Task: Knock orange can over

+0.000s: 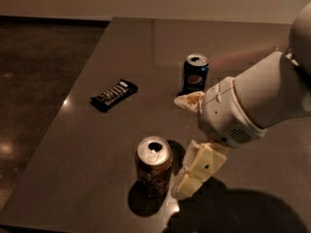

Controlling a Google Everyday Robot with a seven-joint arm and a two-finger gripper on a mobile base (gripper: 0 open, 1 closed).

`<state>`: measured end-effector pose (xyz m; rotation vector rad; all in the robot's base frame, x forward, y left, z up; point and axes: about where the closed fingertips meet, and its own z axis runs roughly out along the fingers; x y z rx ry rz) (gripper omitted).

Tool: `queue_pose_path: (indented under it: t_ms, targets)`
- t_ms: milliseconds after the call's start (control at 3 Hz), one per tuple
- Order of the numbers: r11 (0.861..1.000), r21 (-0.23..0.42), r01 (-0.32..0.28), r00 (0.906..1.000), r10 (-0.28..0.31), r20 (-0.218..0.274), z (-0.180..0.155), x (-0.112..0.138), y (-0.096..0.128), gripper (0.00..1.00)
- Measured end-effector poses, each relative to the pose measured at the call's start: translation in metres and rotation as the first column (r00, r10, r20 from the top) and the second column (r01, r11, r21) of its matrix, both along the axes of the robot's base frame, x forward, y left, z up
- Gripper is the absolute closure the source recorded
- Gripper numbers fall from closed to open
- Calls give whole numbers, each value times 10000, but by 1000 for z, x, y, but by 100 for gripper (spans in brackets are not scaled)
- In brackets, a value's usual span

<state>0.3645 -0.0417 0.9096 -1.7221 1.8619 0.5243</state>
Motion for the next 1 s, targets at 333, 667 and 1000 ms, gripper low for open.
queue_pose_path:
  t_ms: [333,667,1000]
  targets:
    - [9986,328,-409,9989,416,-214,-12,-8,25,0]
    - [9954,568,-770,9963,790,-342,-17,-16,38,0]
    - [9882,945,-1207,9916,1245,-352,-11,-24,49,18]
